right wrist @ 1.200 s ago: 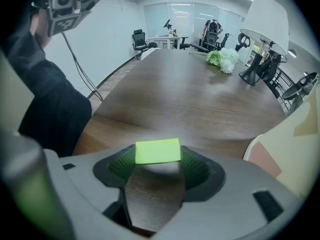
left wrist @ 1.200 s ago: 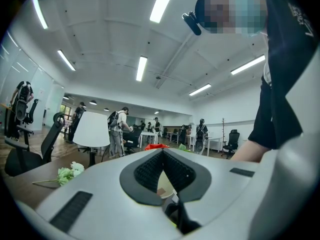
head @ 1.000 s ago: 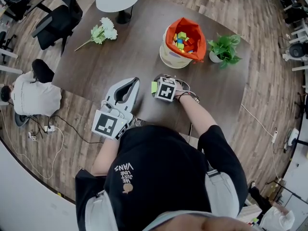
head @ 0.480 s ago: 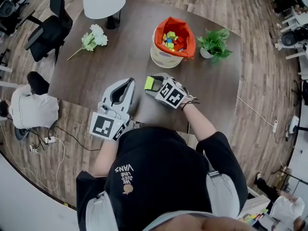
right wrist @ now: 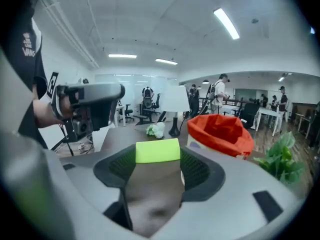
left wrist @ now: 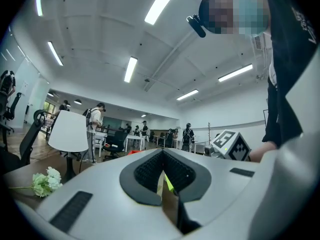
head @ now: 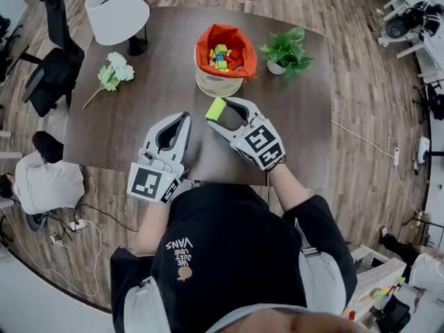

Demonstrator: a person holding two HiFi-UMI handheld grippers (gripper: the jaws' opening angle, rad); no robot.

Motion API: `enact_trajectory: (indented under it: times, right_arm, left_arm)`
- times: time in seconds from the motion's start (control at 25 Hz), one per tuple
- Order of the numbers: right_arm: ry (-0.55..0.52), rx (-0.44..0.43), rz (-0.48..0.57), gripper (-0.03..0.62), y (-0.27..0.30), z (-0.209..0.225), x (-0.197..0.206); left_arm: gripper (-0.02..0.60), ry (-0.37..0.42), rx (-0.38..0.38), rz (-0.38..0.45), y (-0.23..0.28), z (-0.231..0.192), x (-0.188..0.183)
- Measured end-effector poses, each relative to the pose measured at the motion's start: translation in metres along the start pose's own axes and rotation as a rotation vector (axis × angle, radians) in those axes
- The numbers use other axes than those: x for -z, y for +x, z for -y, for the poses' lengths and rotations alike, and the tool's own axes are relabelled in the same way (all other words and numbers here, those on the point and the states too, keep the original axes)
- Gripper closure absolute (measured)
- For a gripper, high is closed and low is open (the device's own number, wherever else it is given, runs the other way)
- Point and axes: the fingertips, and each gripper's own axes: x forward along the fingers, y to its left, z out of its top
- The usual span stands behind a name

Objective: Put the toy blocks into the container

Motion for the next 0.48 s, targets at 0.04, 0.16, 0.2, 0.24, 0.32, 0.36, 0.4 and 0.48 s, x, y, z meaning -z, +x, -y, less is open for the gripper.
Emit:
enact_trajectory:
  times: [0.04,0.16,0.2,0.24,0.32,0.36,0.4,0.48]
  right_arm:
    - [0.008,0.024,0.029,0.307,-0.007,0.004,-0.008]
    - [0.017,0.075,0.099,0.307,-0.026,0.011,-0.028]
    - [0.016,0.086,0.117,0.307,-0.032,0.013,-0.034]
    - [0.015,0.098,0.134,0.307,-0.037,0.015,-0.04]
    - [0.015,0.124,0.166,0.307,-0.048,0.019,-0.05]
    - [0.014,0.136,0.181,0.307,-0.053,0.021,-0.055]
    - [0.011,0.148,0.194,0.307,-0.057,0.023,-0.059]
    - [0.008,0.169,0.217,0.307,-0.065,0.027,-0.066]
  left_arm:
    - [0.571,0.001,0.009,0.0,0.002,0.001,0.0]
    - [0.571,0.005,0.034,0.002,0.008,0.005,-0.002]
    - [0.571,0.007,0.041,0.003,0.01,0.006,-0.003]
    - [0.571,0.007,0.048,0.004,0.011,0.007,-0.004]
    - [0.571,0.009,0.062,0.005,0.015,0.01,-0.005]
    - [0.571,0.009,0.069,0.005,0.017,0.011,-0.005]
    - [0.571,0.01,0.075,0.005,0.018,0.013,-0.005]
    - [0.571,0.01,0.089,0.006,0.022,0.015,-0.005]
